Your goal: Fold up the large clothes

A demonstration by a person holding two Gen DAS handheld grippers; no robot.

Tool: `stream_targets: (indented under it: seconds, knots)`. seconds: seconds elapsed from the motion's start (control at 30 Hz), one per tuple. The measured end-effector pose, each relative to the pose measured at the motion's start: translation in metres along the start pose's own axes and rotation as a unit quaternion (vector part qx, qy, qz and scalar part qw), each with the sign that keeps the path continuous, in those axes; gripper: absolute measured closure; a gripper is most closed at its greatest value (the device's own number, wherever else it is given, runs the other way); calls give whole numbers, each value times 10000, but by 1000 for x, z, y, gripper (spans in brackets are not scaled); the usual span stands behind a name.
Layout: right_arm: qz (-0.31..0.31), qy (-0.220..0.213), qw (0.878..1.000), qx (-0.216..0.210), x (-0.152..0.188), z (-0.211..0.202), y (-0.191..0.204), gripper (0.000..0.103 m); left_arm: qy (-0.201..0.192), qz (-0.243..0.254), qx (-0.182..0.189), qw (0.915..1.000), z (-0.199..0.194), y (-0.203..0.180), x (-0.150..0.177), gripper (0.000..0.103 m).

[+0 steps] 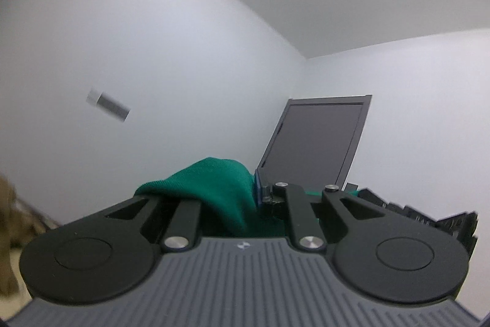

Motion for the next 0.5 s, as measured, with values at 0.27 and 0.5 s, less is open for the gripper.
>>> stream_targets:
  seconds: [0.27,0.5]
  knots:
    - [-241,346,9967,694,-9,52,-47,94,630,278,-560,9961,92,0,-20,86]
    - [-110,824,9889,1232,93,90,-130,94,932,254,-961,9907,194,99,92,86]
Point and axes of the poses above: each gripper's, at about its wrist camera, not at the fingertips, and z roughly the way its jaws point, y to its left, x to its underside, the point moved 3 cm from there along z, roughly the way its jaws point, and after that the axes turned 2 degrees about -x, right-handed, at the moved point
